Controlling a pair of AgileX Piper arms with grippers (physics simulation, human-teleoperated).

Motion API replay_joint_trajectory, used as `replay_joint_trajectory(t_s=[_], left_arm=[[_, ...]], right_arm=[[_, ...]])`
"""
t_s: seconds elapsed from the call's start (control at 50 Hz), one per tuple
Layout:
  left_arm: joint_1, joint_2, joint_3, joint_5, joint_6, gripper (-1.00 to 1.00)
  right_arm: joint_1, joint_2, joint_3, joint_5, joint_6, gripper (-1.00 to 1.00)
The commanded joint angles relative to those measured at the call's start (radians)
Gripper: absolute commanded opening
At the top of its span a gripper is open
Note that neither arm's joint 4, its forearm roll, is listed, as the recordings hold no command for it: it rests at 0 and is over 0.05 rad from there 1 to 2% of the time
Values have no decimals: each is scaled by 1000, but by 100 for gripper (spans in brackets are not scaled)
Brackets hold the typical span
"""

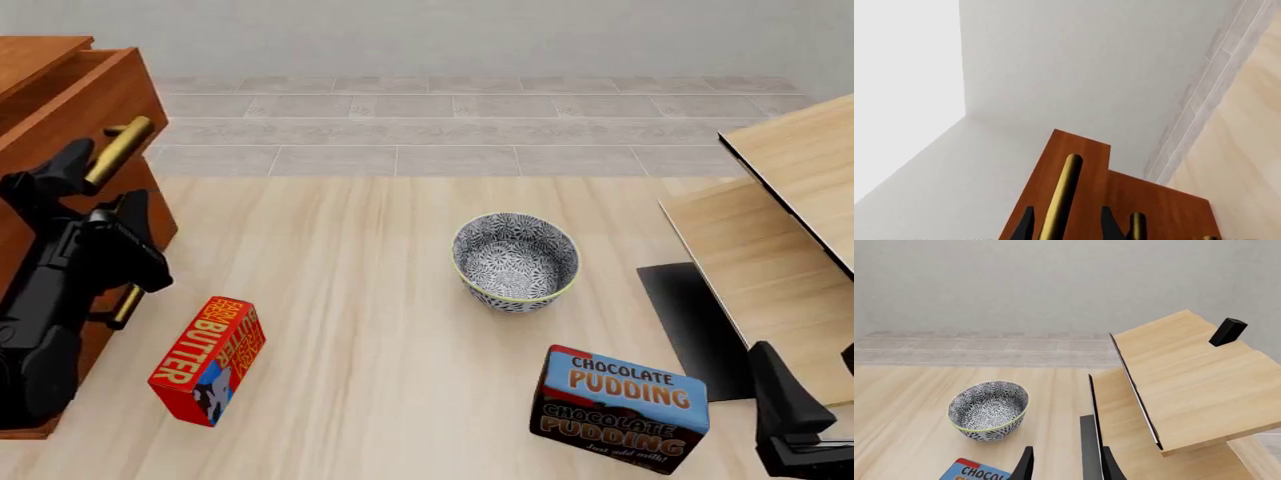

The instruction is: Close the top drawer of the cabinet.

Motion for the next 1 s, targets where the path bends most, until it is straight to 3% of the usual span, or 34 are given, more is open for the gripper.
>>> replay_joint_trajectory(t_s=[0.02, 1.0], left_arm=[[37, -7, 6, -2, 8, 100], [110, -13, 1, -2, 0, 100]], right_arm=[[2, 0, 0, 2, -2, 100], [19, 0, 0, 7, -20, 100]])
